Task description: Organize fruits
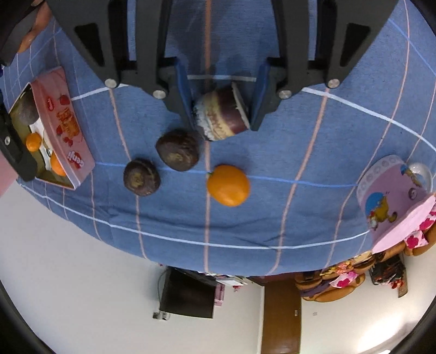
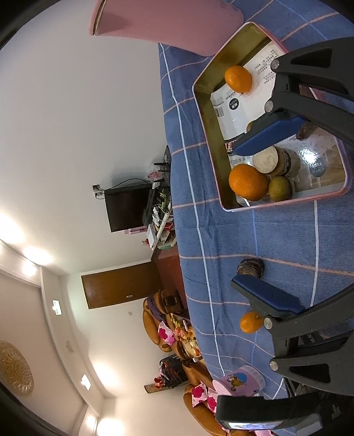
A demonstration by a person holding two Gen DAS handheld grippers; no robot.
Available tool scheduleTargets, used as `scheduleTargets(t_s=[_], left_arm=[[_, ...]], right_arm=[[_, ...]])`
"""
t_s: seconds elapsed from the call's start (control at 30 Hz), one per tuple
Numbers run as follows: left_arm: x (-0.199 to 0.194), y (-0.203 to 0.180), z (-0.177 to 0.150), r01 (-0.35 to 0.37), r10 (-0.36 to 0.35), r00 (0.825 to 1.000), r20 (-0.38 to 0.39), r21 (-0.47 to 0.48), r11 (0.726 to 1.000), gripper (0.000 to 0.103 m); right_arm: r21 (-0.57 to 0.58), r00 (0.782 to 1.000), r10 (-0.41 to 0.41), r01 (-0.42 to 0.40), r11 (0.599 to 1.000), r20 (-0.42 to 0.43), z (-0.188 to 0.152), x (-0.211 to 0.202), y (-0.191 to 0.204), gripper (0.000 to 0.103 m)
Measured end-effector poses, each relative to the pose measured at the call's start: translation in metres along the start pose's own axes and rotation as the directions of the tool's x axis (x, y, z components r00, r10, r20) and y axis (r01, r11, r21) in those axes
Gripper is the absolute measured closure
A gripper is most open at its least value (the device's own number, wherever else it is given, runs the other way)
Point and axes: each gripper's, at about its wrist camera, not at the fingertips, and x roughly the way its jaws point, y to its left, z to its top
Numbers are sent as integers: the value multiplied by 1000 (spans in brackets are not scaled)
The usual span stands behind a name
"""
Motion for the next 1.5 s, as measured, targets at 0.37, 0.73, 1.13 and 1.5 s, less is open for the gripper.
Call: scheduleTargets(t_s=[0.37, 0.73, 1.13, 1.5], left_arm=[[-36, 67, 8, -284, 322, 935, 152, -228, 931, 61], [-32, 69, 9, -312, 348, 926, 144, -221, 924, 61], [-31, 60, 9, -322, 353, 923, 154, -196, 926, 61], [-44, 49, 8, -316, 352, 904, 245, -174, 933, 61]], right_arm=[[-165, 960, 223, -251, 954, -169, -9, 24, 64, 28], [-106, 884, 201, -268, 957, -421, -21, 93, 108, 46], [-133, 907, 236, -298, 945, -350, -18, 67, 108, 64], [-299, 985, 167, -150, 942, 32, -8, -14, 102, 64]])
